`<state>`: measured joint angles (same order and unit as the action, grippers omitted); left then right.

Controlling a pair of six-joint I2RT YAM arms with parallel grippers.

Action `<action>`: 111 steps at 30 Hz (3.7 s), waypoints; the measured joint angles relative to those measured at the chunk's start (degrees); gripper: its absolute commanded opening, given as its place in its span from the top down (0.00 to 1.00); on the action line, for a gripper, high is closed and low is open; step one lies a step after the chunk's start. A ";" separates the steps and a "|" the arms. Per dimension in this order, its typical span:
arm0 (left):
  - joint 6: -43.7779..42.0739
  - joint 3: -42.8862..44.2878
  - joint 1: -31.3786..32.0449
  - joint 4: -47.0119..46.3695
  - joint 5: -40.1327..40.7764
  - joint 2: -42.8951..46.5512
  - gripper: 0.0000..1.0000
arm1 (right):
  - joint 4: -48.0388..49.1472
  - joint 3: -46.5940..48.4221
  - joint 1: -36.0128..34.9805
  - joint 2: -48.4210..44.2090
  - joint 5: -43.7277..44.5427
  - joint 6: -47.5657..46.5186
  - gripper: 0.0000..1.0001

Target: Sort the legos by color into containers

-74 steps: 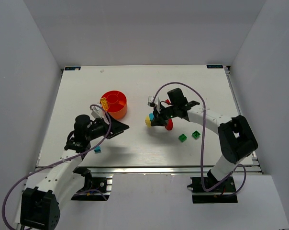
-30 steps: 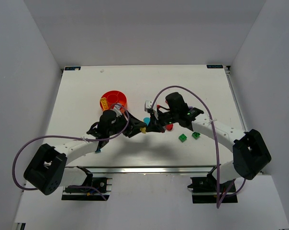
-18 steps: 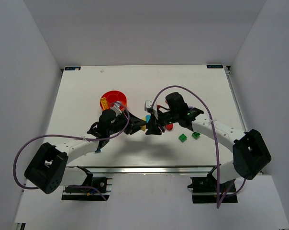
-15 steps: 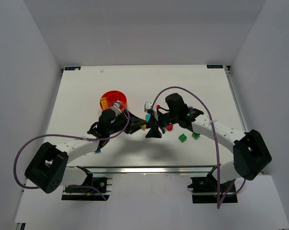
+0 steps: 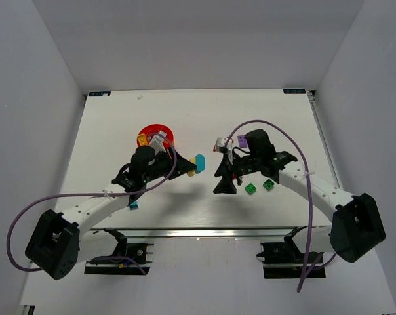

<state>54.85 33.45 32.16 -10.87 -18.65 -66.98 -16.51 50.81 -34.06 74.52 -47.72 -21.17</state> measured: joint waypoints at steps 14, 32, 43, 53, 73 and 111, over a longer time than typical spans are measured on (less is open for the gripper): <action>-18.03 -3.43 0.22 1.27 -10.64 7.06 0.95 | -4.48 8.17 8.09 10.16 -23.93 4.24 0.11; -22.62 -5.27 0.22 -4.15 -19.76 8.59 0.92 | 1.84 10.08 5.84 14.58 -26.32 10.25 0.14; -20.85 -5.97 0.22 -8.02 -22.58 8.59 0.92 | 3.23 11.63 4.39 17.40 -24.61 10.54 0.26; -20.55 -6.54 0.20 -8.48 -21.75 8.35 0.87 | 3.37 11.76 3.96 17.79 -25.59 11.41 0.52; -20.28 -6.54 0.09 -10.23 -22.53 7.87 0.47 | 3.02 11.78 4.33 18.23 -28.61 10.05 1.00; -33.66 3.48 -0.98 21.40 30.88 29.03 1.00 | -0.17 7.39 11.47 9.18 -13.46 3.58 1.00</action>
<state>21.19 36.93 31.18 10.52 12.23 -37.95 -16.69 58.19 -22.59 83.70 -61.19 -17.58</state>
